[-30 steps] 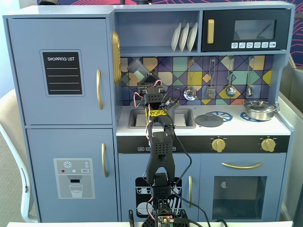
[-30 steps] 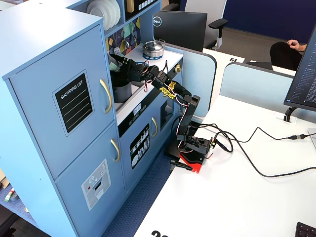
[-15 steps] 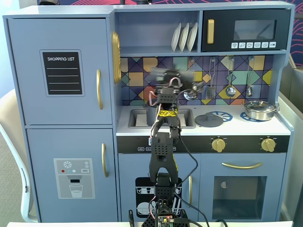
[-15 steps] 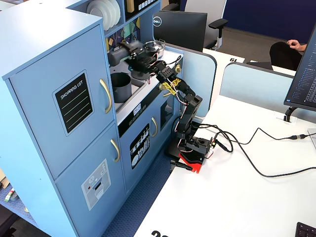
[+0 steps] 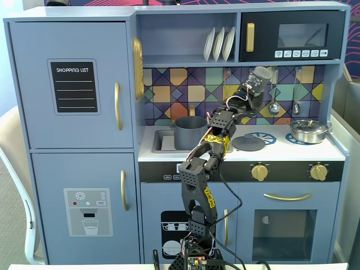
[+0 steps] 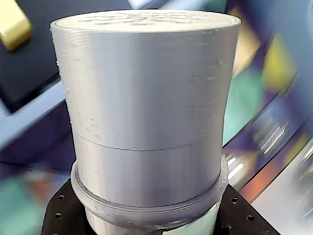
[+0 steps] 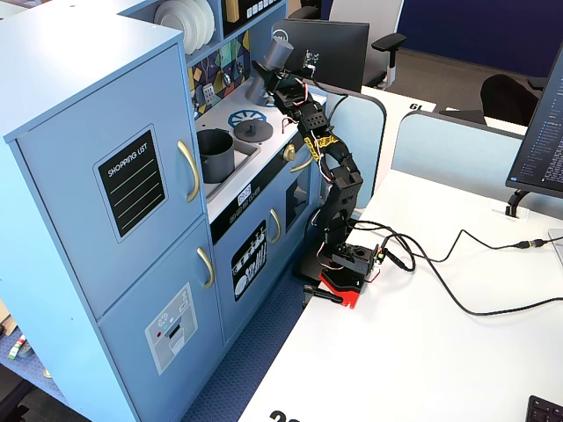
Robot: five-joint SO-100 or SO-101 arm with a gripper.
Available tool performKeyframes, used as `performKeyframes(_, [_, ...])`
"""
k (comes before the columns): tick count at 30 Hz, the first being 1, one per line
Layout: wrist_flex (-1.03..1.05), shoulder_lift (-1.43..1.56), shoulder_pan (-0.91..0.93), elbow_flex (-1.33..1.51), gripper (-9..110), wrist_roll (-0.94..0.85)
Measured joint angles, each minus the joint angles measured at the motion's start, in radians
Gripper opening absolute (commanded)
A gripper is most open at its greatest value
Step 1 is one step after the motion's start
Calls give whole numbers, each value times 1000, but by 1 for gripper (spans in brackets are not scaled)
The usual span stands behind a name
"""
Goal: Put salt in the gray recipient
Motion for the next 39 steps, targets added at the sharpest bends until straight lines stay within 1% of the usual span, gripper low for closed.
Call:
performKeyframes(4, [-54,0,48,9,0,-215])
performKeyframes(8, [-118,-26,91,69,0,-364])
performKeyframes(13, [-152,-80,143,109,0,-465])
performKeyframes(21, [-156,-176,169,110,0,-511])
performKeyframes(30, [-160,-245,184,110,0,-492])
performKeyframes(39, [-222,-324,198,110,0,-489])
